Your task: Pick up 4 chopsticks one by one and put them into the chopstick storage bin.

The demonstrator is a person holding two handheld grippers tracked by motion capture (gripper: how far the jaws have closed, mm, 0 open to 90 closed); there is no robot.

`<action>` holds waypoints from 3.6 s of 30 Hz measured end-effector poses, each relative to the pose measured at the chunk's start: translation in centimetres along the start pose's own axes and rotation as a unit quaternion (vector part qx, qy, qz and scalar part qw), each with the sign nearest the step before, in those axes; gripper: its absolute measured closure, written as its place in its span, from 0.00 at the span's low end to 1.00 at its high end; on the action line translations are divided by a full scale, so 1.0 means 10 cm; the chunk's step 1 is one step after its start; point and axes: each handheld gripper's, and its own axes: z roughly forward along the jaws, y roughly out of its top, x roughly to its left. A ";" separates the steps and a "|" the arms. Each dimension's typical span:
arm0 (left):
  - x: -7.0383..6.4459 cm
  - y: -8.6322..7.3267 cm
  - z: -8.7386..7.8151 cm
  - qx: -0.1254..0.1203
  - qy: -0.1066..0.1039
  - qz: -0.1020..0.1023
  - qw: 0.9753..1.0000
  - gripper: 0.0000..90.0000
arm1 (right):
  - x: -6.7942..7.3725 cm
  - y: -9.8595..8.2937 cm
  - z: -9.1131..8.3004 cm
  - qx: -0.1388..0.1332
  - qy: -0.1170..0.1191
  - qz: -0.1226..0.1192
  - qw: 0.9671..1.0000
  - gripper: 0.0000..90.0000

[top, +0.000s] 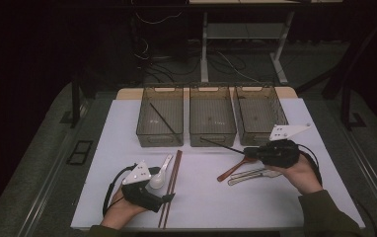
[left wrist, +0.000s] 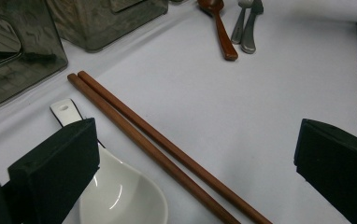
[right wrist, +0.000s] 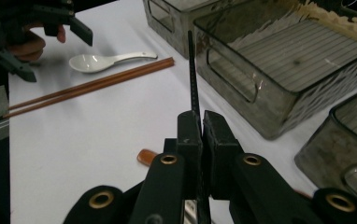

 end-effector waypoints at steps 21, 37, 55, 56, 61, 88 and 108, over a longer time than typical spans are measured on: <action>-0.01 0.00 -0.01 -0.003 0.000 -0.001 1.000 0.00 | 0.03 0.40 0.39 -0.012 -0.022 0.001 1.000 0.95; -0.01 0.00 -0.02 -0.008 0.000 -0.008 1.000 0.00 | 0.01 0.82 0.81 -0.010 -0.033 0.017 0.999 0.95; -0.02 0.00 -0.03 -0.015 -0.005 -0.010 1.000 0.00 | -0.05 1.37 1.59 0.030 -0.059 0.021 0.998 0.95; -0.02 0.01 -0.03 -0.012 -0.005 -0.007 1.000 0.00 | -0.05 1.40 1.64 0.033 -0.063 0.021 0.997 0.95; -0.02 0.01 -0.04 -0.016 -0.004 -0.008 1.000 0.00 | -0.04 1.50 1.87 0.046 -0.071 0.022 0.996 0.95; -0.02 0.03 -0.01 -0.017 -0.011 -0.006 1.000 0.00 | -0.08 1.70 2.55 0.078 -0.118 0.041 0.989 0.78; -0.02 0.02 -0.01 -0.014 -0.008 -0.008 1.000 0.00 | 0.03 1.63 2.11 0.025 -0.055 0.038 0.997 0.32</action>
